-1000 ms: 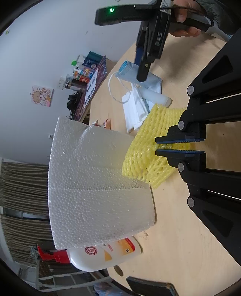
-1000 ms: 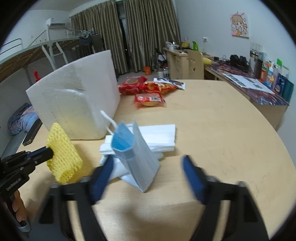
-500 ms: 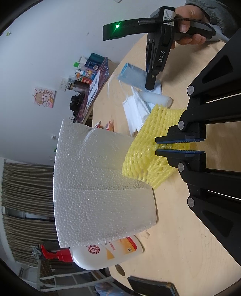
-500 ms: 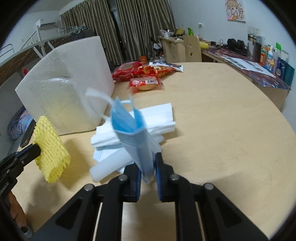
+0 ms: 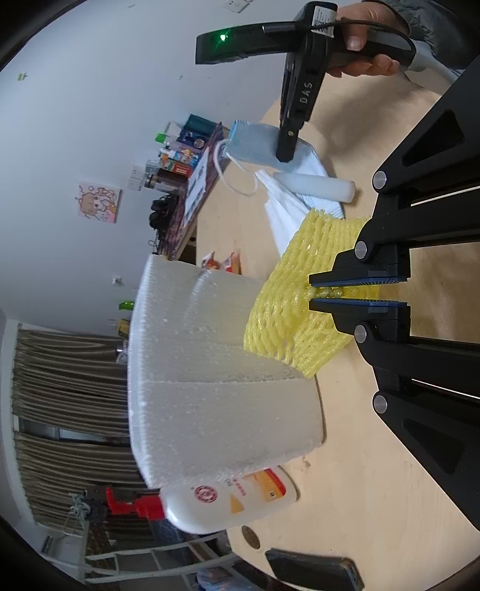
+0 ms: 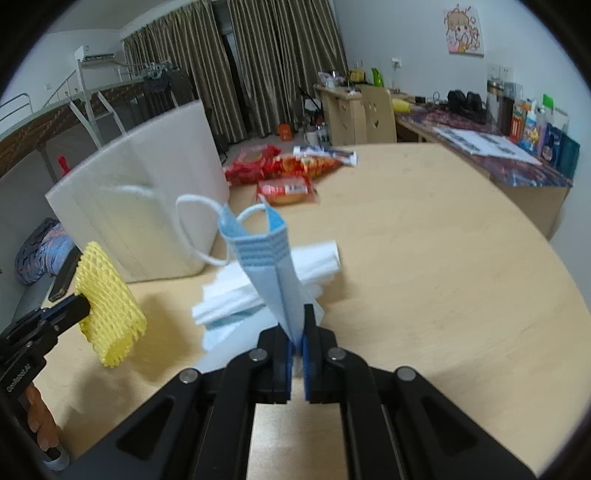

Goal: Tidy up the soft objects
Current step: 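Grasp the blue face mask with the right tool while the left tool holds the net, then carry the net and mask together over the white foam box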

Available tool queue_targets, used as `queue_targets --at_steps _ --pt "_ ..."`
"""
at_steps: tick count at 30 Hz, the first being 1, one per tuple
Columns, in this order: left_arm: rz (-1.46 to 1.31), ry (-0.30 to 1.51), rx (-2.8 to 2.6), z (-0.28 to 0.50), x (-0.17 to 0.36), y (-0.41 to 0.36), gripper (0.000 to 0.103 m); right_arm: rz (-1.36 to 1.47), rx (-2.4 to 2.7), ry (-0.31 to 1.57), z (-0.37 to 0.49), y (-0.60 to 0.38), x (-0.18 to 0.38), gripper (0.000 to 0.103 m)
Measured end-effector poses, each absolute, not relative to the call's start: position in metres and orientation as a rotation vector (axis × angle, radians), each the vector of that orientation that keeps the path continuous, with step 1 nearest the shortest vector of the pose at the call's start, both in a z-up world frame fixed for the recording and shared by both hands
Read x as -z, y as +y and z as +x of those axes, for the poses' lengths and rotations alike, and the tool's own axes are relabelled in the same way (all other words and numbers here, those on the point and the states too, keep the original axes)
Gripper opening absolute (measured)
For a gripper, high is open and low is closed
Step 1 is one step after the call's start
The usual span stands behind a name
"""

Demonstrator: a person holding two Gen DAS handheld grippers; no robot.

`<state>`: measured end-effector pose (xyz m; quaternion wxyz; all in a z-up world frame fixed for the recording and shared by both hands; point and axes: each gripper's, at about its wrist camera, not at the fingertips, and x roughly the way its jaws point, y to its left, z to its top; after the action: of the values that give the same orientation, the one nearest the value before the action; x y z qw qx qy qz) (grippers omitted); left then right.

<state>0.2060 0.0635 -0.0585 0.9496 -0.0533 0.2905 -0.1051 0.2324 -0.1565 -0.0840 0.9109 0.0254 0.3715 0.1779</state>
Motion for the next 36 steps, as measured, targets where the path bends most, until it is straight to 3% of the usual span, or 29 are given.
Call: queue_targets --at_steps 12,36 --pt "-0.091 0.525 0.214 0.178 0.029 0.062 0.006 0.014 -0.339 0.591 0.208 -0.163 0.023 0.006" --pt "-0.032 0.387 0.142 0.115 -0.023 0.054 0.006 0.048 -0.429 0.465 0.159 -0.175 -0.007 0.007"
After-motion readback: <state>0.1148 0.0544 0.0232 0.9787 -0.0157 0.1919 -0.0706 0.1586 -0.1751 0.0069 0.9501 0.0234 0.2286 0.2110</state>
